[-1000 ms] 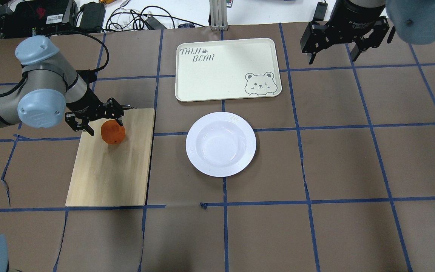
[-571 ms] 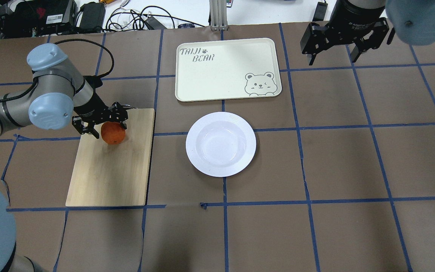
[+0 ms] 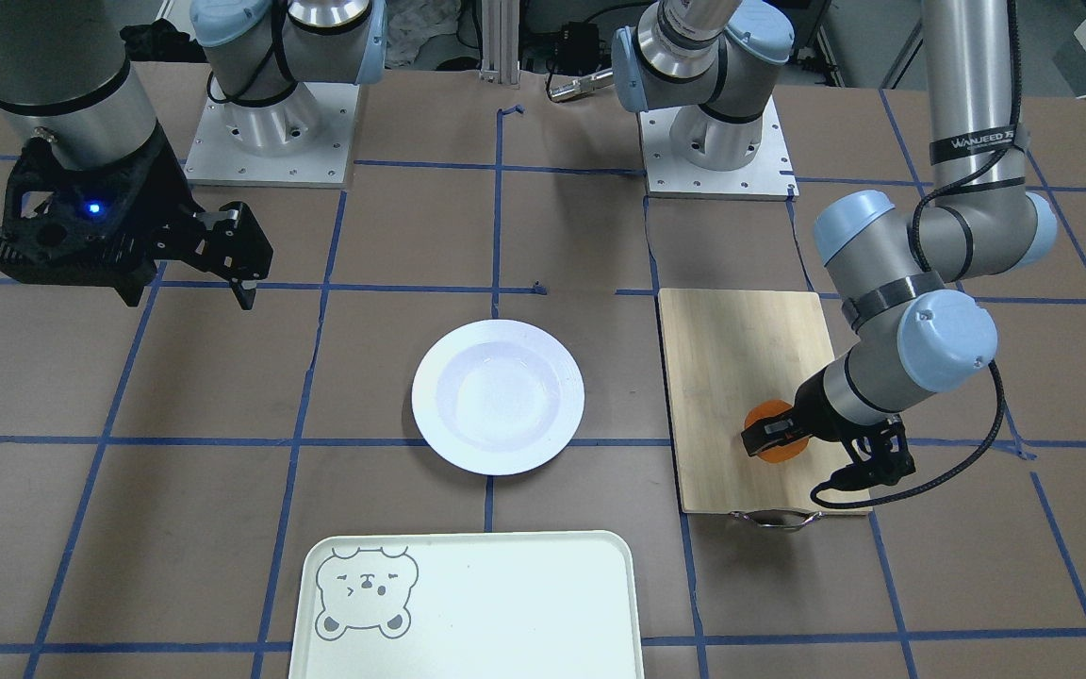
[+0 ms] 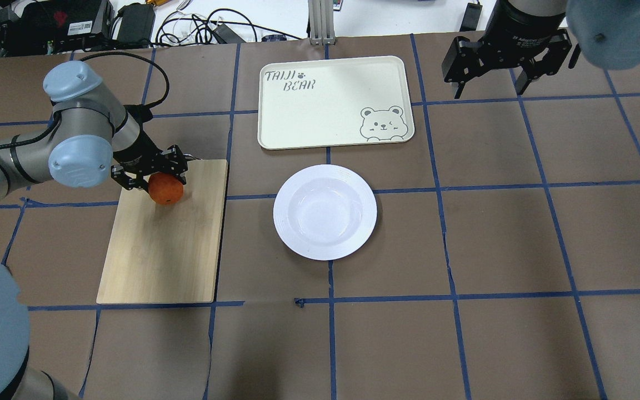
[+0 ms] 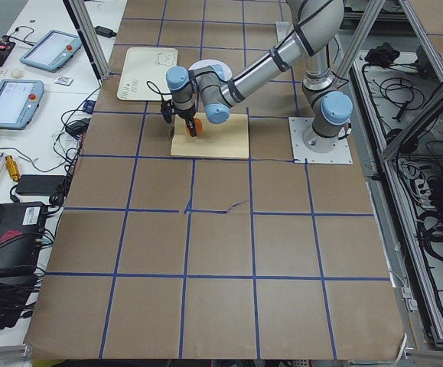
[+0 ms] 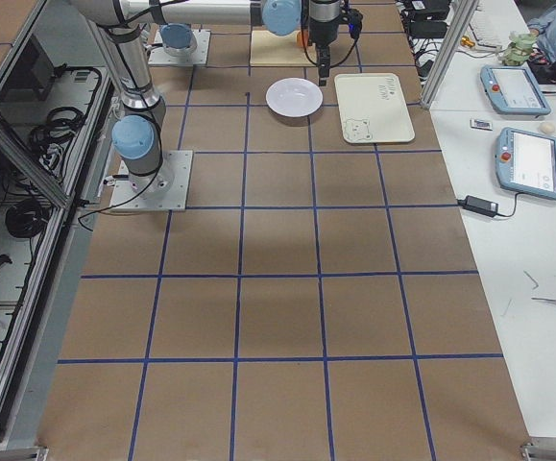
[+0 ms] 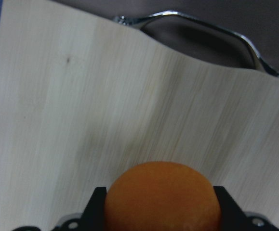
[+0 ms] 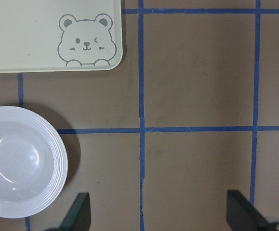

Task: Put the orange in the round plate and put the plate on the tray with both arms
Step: 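Lift the orange with the left gripper and carry it over the white plate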

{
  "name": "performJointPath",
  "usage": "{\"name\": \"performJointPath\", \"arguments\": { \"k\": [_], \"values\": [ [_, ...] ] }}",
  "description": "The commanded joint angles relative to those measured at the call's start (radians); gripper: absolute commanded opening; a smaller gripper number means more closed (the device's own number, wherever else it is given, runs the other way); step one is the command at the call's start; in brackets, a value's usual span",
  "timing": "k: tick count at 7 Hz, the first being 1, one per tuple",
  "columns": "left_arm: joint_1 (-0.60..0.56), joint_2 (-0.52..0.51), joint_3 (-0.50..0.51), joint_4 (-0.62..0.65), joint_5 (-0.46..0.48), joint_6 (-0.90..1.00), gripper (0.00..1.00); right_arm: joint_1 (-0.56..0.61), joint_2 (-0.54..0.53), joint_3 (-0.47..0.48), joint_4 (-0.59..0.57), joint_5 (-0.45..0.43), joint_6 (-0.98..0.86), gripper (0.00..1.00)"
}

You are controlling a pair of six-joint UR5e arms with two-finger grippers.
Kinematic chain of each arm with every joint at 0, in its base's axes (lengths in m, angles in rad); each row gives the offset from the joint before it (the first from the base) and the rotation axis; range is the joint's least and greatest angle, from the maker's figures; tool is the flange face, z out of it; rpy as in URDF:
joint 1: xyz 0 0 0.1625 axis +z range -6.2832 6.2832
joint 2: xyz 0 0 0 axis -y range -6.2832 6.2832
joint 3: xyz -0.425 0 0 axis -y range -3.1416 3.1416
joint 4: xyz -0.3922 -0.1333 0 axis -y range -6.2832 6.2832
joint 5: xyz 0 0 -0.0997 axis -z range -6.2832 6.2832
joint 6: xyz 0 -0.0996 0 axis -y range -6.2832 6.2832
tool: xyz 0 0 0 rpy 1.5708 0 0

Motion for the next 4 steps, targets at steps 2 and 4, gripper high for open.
{"name": "performJointPath", "arguments": {
  "k": [2,4],
  "values": [
    [-0.104,0.003,0.150,-0.044,-0.032,-0.152,0.13,0.000,0.000,0.002,0.000,0.000,0.000,1.00],
    [-0.228,0.002,0.158,-0.027,-0.090,-0.366,0.12,0.000,0.000,0.002,0.000,0.000,0.000,1.00]
  ]
}}
